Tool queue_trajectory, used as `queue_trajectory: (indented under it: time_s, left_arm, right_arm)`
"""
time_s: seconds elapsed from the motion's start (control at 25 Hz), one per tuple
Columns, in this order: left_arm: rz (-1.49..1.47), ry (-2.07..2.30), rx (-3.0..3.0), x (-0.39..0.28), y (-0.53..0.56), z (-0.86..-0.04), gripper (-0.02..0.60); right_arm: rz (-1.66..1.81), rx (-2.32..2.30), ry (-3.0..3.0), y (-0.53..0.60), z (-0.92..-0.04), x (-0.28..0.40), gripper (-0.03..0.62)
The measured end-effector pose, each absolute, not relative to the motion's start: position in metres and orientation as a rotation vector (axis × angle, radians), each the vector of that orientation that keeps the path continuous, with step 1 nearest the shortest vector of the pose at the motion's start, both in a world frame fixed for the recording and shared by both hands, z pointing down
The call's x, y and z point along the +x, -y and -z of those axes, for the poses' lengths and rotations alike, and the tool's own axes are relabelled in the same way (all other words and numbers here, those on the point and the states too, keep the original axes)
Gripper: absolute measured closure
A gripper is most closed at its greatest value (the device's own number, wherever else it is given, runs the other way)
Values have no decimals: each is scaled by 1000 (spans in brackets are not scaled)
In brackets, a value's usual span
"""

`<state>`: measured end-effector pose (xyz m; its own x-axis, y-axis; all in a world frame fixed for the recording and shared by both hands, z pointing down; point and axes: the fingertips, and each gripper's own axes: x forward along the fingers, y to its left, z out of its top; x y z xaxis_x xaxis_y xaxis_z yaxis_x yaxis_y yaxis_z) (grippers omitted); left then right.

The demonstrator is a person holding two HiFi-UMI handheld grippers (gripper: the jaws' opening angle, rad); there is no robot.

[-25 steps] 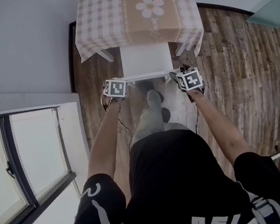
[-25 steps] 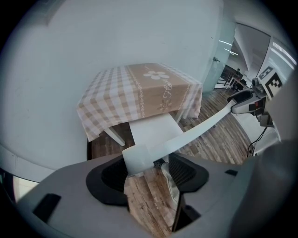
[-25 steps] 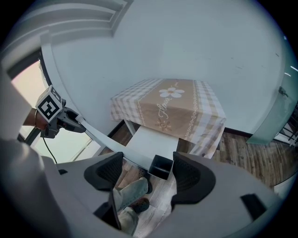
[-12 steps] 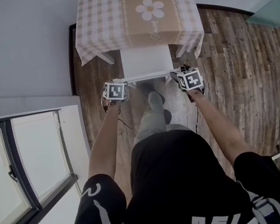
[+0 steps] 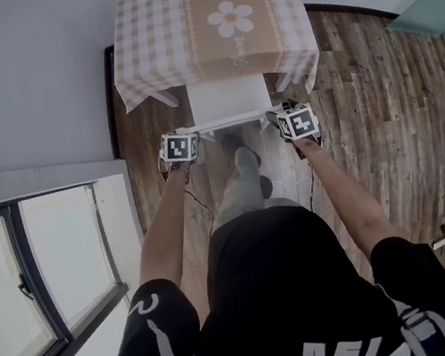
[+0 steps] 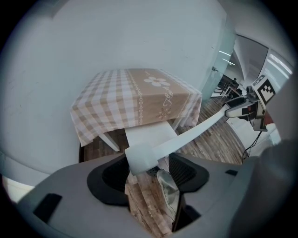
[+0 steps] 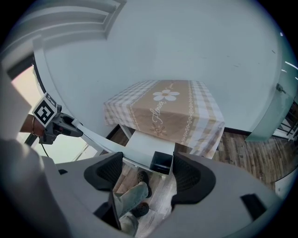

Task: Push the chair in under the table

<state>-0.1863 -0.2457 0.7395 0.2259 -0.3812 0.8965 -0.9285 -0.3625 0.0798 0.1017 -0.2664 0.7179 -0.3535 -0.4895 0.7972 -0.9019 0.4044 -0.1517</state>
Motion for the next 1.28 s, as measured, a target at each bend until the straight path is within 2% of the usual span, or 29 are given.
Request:
queue_trajectory:
  time_s: [1.28]
  left_arm:
    - [-1162,1191,1816,-198,341,-747,302]
  right_arm:
    - [-765,1147,1978,359,-717,90,243]
